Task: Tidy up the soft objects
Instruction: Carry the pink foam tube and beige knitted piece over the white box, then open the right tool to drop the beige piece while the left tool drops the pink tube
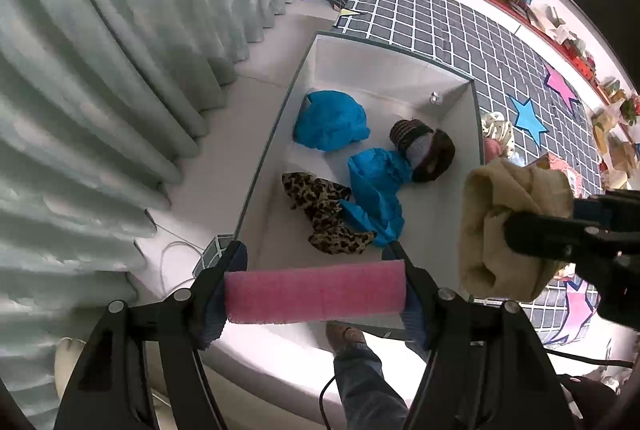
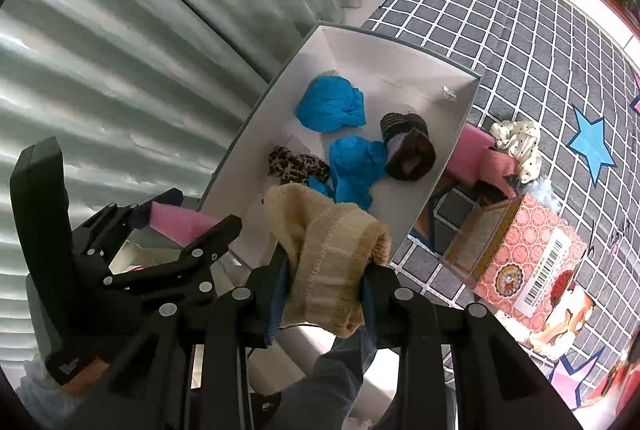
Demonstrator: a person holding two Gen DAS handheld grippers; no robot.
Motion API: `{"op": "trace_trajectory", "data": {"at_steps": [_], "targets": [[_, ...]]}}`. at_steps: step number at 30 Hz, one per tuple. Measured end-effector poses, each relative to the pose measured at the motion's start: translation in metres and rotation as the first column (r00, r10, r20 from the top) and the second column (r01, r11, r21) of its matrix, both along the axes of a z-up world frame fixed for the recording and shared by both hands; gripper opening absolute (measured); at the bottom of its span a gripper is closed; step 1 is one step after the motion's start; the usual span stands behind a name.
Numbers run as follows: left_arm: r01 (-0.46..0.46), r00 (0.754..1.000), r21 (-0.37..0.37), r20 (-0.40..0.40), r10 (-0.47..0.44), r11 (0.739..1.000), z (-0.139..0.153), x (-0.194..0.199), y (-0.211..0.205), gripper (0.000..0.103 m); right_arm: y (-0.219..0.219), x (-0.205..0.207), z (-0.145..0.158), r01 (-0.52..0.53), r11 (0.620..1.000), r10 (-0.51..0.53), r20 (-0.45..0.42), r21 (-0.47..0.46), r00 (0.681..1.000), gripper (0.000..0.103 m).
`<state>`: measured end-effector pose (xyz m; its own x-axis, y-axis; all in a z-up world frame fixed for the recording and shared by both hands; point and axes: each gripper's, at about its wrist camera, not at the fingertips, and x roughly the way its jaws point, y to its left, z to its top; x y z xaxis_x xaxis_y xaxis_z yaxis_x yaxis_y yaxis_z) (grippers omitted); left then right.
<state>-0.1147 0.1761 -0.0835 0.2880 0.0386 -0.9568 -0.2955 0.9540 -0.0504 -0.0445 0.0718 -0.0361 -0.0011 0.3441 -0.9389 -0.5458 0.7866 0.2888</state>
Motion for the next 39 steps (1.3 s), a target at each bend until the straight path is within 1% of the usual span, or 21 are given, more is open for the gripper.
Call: {"op": "trace_trajectory", "data": {"at_steps": [6,15,25,39], "targets": [[0.013,1.000,0.014,-0.024,-0.013,1.000,-0.007,0.007,0.000,0.073,0.004,0.007,0.000,0.008,1.000,-0.008,0.014,-0.017,1.000,0.034],[0.031,0.998,0.007,-0.052,-0.031,0.999,-0.017,0.017,-0.005,0.073,0.009,0.020,-0.007,0.012,0.999,-0.011,0.010,-0.036,1.000,0.034],[0.041,0.997,0.003,-0.069,-0.041,0.999,-0.022,0.023,-0.005,0.073,0.015,0.022,-0.016,-0.004,0.998,0.003,-0.009,-0.055,1.000,0.034],[0.043,0.995,-0.023,-0.088,-0.045,0.999,-0.031,0.029,-0.008,0.074,0.018,0.030,-0.027,-0.003,0.998,0.001,-0.034,-0.064,0.999,0.034]]}}
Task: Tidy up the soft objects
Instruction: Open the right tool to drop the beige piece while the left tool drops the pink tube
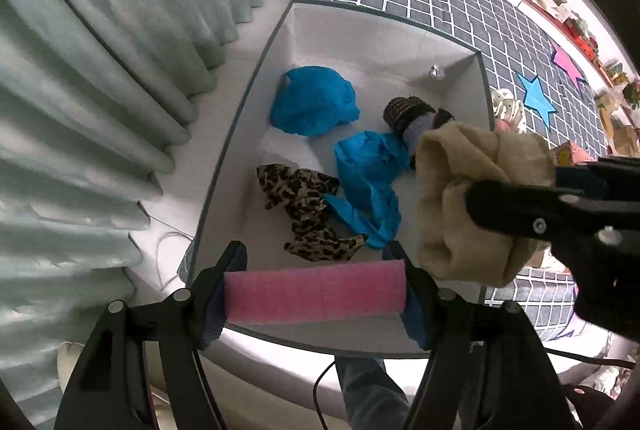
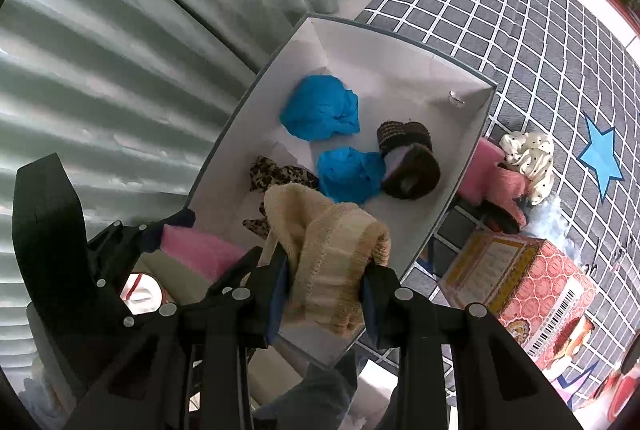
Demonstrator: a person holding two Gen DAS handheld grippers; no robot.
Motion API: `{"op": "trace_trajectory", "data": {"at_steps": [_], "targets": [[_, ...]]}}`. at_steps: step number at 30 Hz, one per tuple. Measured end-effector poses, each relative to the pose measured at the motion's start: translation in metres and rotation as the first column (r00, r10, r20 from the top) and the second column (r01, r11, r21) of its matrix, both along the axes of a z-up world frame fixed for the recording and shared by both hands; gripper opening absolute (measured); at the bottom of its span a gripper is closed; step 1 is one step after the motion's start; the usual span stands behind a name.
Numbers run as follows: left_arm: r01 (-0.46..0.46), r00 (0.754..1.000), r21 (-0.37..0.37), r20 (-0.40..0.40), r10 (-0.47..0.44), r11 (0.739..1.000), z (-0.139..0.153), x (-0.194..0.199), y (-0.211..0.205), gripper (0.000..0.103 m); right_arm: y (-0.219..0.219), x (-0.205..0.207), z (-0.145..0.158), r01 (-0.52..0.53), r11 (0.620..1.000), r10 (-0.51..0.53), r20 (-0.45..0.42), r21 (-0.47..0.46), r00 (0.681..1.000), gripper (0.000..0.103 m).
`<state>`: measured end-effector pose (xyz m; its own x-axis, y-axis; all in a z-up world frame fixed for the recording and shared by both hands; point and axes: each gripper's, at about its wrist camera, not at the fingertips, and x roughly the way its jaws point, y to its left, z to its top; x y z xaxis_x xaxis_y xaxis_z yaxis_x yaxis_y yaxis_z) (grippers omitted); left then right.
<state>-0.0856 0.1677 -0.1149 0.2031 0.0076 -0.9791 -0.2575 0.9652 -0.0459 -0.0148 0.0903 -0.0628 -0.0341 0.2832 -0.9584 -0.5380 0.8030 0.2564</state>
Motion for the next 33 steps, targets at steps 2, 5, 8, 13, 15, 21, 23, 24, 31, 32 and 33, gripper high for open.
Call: {"op": "trace_trajectory", "data": {"at_steps": [2,5,8,13,15,21,23,24,31,32,33], "targets": [[0.001,1.000,-0.002,-0.001,-0.001,1.000,-0.002,0.001,-0.001,0.074,-0.001,0.001,-0.002,0.005,1.000,-0.005,-0.011,0.006,1.000,0.034],[0.012,1.000,0.001,-0.003,-0.012,1.000,-0.002,0.001,-0.003,0.076,-0.002,0.002,-0.004,0.008,1.000,-0.008,-0.020,0.012,1.000,0.034],[0.011,1.000,-0.007,-0.001,-0.011,1.000,-0.001,0.001,-0.004,0.082,-0.005,0.004,-0.002,0.020,0.999,-0.020,-0.024,0.026,1.000,0.063],[-0.013,1.000,-0.045,0.020,0.014,0.999,0.003,0.002,-0.003,0.103,-0.014,0.011,0.010,0.060,0.997,-0.060,-0.011,0.039,0.998,0.082],[-0.027,0.999,-0.054,0.028,0.029,0.998,0.006,0.004,-0.003,0.103,-0.021,0.014,0.021,0.078,0.995,-0.078,-0.002,0.059,0.997,0.088],[-0.061,0.996,-0.102,0.057,0.067,0.993,0.019,0.014,-0.001,0.103,-0.065,0.037,0.062,0.147,0.981,-0.152,0.026,0.126,0.988,0.088],[-0.064,0.996,-0.103,0.061,0.071,0.993,0.022,0.019,-0.004,0.103,-0.088,0.058,0.068,0.191,0.974,-0.197,0.033,0.120,0.980,0.088],[-0.068,0.995,-0.109,0.061,0.075,0.992,0.023,0.021,-0.006,0.103,-0.101,0.070,0.067,0.221,0.970,-0.225,0.038,0.103,0.974,0.088],[-0.080,0.996,-0.132,0.029,0.084,0.988,0.030,0.037,-0.029,0.103,-0.165,0.131,0.006,0.318,0.947,-0.320,-0.029,-0.049,0.947,0.088],[-0.080,0.996,-0.132,0.023,0.084,0.988,0.031,0.038,-0.033,0.103,-0.169,0.136,-0.005,0.317,0.946,-0.320,-0.047,-0.063,0.946,0.088],[-0.081,0.996,-0.133,0.014,0.083,0.988,0.031,0.041,-0.038,0.103,-0.171,0.142,-0.018,0.308,0.948,-0.313,-0.066,-0.080,0.947,0.088]]}}
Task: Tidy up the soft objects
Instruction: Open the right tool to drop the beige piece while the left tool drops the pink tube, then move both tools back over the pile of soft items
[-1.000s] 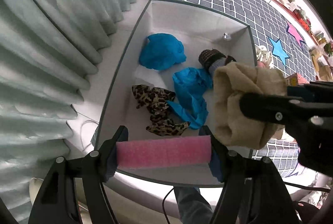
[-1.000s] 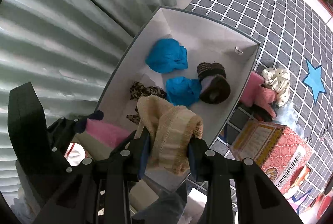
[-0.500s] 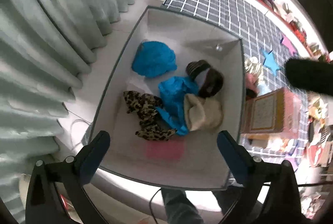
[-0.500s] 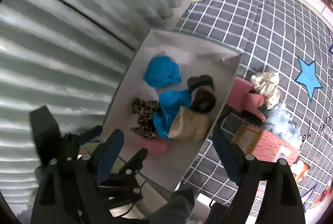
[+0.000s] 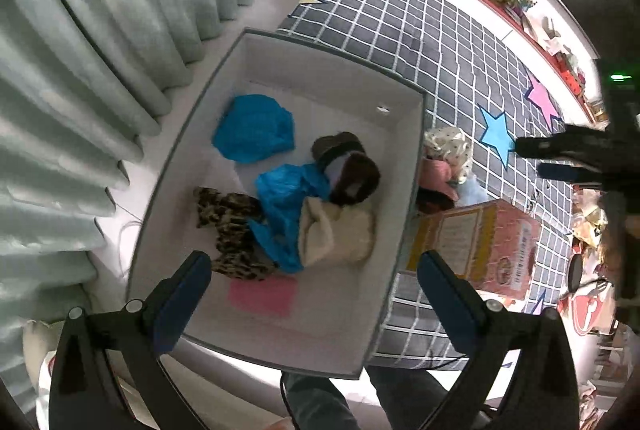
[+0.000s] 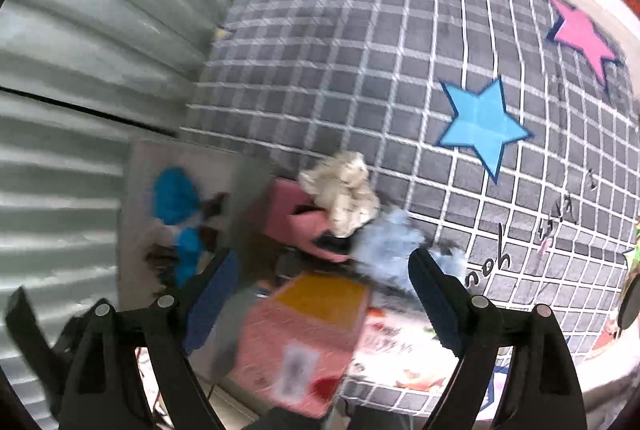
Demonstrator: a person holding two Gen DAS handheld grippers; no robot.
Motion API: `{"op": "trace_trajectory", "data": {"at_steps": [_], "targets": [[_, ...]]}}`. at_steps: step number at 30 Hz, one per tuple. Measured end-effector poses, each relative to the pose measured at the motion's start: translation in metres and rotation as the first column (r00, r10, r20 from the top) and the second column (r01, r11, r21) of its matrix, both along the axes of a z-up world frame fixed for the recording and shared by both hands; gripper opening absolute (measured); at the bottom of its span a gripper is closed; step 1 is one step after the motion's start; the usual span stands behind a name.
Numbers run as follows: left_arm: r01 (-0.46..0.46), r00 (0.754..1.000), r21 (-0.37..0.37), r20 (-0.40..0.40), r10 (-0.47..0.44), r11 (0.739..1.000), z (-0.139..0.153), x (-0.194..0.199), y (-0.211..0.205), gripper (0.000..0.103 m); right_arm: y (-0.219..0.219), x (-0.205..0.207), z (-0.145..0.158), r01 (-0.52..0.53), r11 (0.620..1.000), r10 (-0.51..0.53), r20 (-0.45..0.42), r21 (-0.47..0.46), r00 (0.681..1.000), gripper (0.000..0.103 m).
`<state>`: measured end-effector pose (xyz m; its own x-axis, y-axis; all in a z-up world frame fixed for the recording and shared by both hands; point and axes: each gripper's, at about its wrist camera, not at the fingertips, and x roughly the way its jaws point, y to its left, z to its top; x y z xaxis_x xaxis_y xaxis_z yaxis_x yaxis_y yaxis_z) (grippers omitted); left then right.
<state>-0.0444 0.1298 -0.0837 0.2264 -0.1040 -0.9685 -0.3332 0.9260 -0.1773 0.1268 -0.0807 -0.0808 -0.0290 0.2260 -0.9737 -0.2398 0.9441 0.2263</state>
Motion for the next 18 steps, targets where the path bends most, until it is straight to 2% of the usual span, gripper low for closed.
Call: {"op": "trace_trajectory", "data": {"at_steps": [5,8,11,14,15,16,17,18], "targets": [[-0.022,0.999,0.011,-0.039,0.023,1.000,0.000,0.009,-0.014,0.103,0.011,0.018,-0.051,-0.104,0.994,0.105,-0.110,0.017,0.988,0.088],[-0.059,0.997,0.015,-0.053,0.060,0.998,0.000,0.012,-0.020,0.103,0.030,0.027,-0.079,-0.231,0.972,0.233,-0.170,0.033,0.958,0.088],[-0.085,0.994,0.019,-0.068,0.086,0.996,0.001,0.015,-0.026,0.103,0.049,0.026,-0.107,-0.365,0.931,0.363,-0.211,0.031,0.908,0.088],[-0.098,0.992,0.022,-0.081,0.100,0.995,0.003,0.020,-0.034,0.103,0.052,0.021,-0.126,-0.423,0.906,0.413,-0.217,0.002,0.884,0.088],[-0.098,0.992,0.025,-0.082,0.100,0.995,0.005,0.022,-0.038,0.103,0.050,0.019,-0.128,-0.430,0.903,0.418,-0.200,-0.016,0.886,0.074],[-0.097,0.992,0.027,-0.081,0.099,0.995,0.006,0.024,-0.041,0.103,0.046,0.018,-0.128,-0.424,0.906,0.413,-0.187,-0.020,0.892,0.050],[-0.094,0.992,0.027,-0.080,0.096,0.995,0.008,0.027,-0.044,0.103,0.036,0.020,-0.127,-0.385,0.923,0.379,-0.173,-0.006,0.909,0.047],[-0.089,0.993,0.026,-0.079,0.091,0.996,0.009,0.031,-0.047,0.103,0.026,0.021,-0.125,-0.348,0.937,0.345,-0.166,0.011,0.924,0.039]]}}
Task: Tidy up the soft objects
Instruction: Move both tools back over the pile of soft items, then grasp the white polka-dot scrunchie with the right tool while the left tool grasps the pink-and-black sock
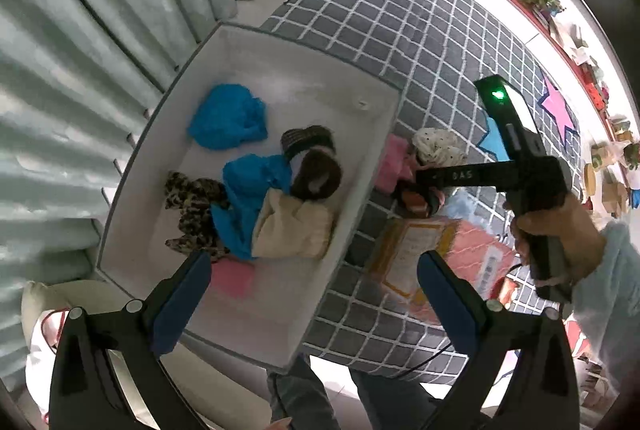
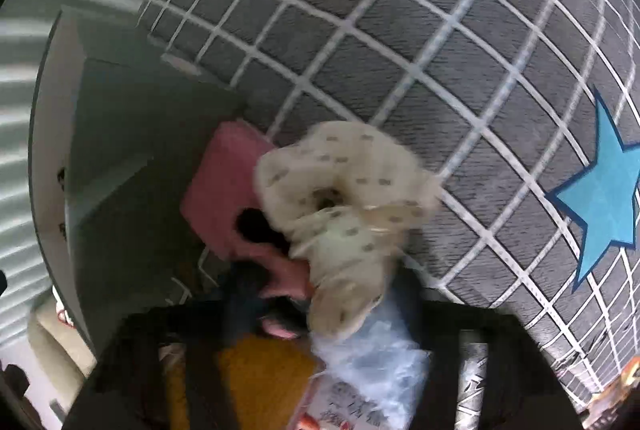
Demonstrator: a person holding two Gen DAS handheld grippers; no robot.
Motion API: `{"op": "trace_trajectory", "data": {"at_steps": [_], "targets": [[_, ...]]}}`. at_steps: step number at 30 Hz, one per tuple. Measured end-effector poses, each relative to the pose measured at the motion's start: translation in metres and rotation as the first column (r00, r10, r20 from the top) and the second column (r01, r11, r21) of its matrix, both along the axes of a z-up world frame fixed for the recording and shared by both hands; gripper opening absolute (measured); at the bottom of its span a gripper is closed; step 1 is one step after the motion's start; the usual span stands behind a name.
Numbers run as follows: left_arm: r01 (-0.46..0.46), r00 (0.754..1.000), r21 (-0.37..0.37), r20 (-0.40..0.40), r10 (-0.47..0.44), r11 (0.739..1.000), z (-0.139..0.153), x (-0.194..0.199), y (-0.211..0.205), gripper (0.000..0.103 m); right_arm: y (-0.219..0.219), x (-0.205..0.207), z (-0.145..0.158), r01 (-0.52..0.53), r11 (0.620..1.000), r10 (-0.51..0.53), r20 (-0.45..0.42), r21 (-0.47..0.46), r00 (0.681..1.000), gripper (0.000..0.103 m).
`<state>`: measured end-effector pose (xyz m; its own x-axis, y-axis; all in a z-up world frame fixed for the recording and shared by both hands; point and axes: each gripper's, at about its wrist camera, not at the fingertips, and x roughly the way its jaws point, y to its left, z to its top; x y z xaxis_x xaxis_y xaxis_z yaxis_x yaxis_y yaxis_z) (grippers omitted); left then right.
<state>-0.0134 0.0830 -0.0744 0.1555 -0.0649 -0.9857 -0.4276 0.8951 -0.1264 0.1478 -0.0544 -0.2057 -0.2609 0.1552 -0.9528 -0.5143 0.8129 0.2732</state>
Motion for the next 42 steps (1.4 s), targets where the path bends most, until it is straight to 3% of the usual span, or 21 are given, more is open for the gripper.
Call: {"op": "trace_trajectory", "data": {"at_steps": [1,5,11,14,16,18,19,23,26,28,31,36,42], "targets": [[0.008,1.000,0.000,0.004,-0.008,1.000,0.002,0.005,-0.004,0.103,-0.013,0.002,0.004,0.052,0.998,-0.052,0.007,0.019,0.999,0.034],[0.050,0.998,0.002,0.026,-0.050,0.999,0.011,0.026,-0.021,0.103,-0.079,0.008,0.023,0.210,0.977,-0.212,0.069,0.034,0.975,0.032],[0.144,0.988,-0.028,0.058,-0.143,0.989,0.017,0.061,-0.061,0.103,-0.208,0.006,0.043,0.462,0.887,-0.462,0.077,0.016,0.884,0.032],[0.189,0.980,-0.046,0.064,-0.186,0.981,0.017,0.075,-0.086,0.103,-0.267,0.002,0.053,0.626,0.779,-0.627,0.053,0.030,0.777,0.040],[0.228,0.972,-0.056,0.069,-0.224,0.972,0.017,0.085,-0.107,0.103,-0.309,-0.007,0.063,0.733,0.680,-0.732,0.095,0.028,0.675,0.083],[0.271,0.961,-0.057,0.073,-0.267,0.961,0.017,0.095,-0.128,0.103,-0.340,-0.016,0.072,0.799,0.601,-0.793,0.149,0.027,0.591,0.087],[0.304,0.951,-0.054,0.070,-0.300,0.951,0.015,0.101,-0.143,0.103,-0.353,-0.021,0.076,0.816,0.578,-0.806,0.168,0.016,0.567,0.087],[0.400,0.916,-0.029,0.033,-0.399,0.916,-0.003,0.124,-0.193,0.103,-0.388,-0.045,0.075,0.852,0.523,-0.839,0.163,-0.021,0.519,0.087],[0.425,0.905,-0.036,0.007,-0.425,0.905,-0.027,0.149,-0.227,0.103,-0.403,-0.063,0.067,0.859,0.510,-0.851,0.120,-0.039,0.511,0.087],[0.426,0.904,-0.042,-0.007,-0.427,0.904,-0.044,0.167,-0.248,0.103,-0.404,-0.069,0.064,0.850,0.525,-0.843,0.113,-0.045,0.526,0.087],[0.426,0.903,-0.062,-0.033,-0.429,0.902,-0.067,0.189,-0.273,0.103,-0.402,-0.074,0.065,0.821,0.571,-0.813,0.120,-0.028,0.570,0.087],[0.400,0.904,-0.083,-0.128,-0.408,0.913,-0.116,0.207,-0.296,0.103,-0.386,-0.062,0.064,0.719,0.695,-0.706,0.176,-0.015,0.686,0.087],[0.366,0.910,-0.036,-0.196,-0.366,0.930,-0.150,0.219,-0.295,0.103,-0.369,-0.041,0.049,0.681,0.732,-0.671,0.173,-0.002,0.721,0.087]]}}
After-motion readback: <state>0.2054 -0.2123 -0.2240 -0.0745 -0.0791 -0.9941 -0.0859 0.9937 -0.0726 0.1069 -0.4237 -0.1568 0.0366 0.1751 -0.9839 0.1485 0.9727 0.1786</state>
